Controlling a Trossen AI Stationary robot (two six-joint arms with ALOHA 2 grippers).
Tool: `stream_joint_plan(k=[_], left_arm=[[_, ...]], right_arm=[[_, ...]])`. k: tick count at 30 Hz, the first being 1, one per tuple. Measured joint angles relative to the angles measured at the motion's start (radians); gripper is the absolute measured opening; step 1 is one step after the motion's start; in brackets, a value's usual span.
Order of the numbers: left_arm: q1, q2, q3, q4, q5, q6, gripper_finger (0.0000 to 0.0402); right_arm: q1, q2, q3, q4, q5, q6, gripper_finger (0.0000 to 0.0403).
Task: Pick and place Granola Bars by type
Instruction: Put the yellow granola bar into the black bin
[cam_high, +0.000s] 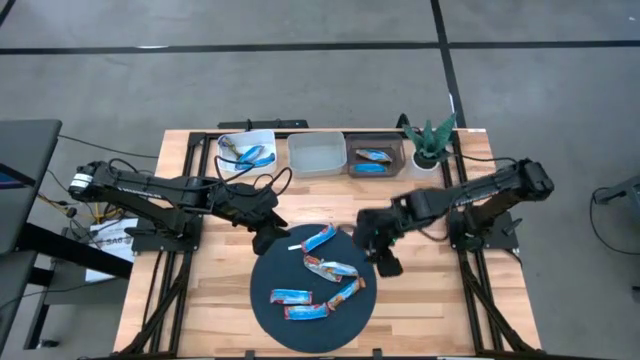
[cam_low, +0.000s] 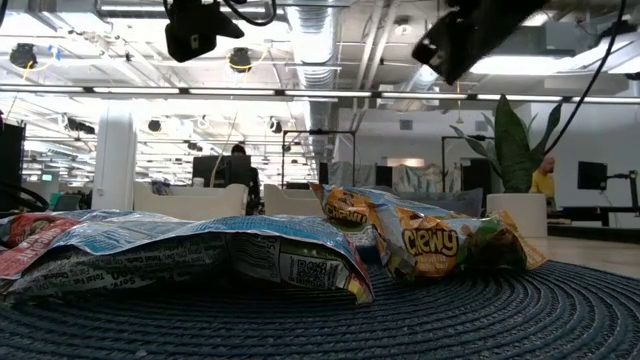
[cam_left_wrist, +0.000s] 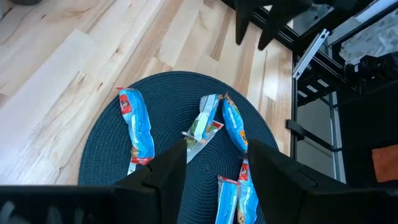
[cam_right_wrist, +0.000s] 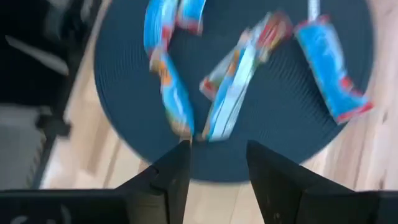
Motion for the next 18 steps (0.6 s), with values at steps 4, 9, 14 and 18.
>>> stream_joint_plan(k=[4,9,14,18], left_arm=[[0.0,0.0,0.0,0.0,0.001,0.012,0.0162],[0.0,-0.001,0.0,-0.011,0.012,0.014,0.0162],[-0.016,-0.001,0.0,-0.019,0.04,0.041,0.0162],[-0.031,-0.001,0.0,-0.032,0.039,0.043,0.0162]], right_arm=[[0.074,0.047,0.003,0.001,0.024,0.0,0.0145],[0.159,0.125,0.015,-0.006,0.027,0.008,0.0144],[0.219,0.217,0.061,0.004,0.041,0.001,0.0135],[0.241,0.295,0.091,0.01,0.055,-0.017,0.0129]])
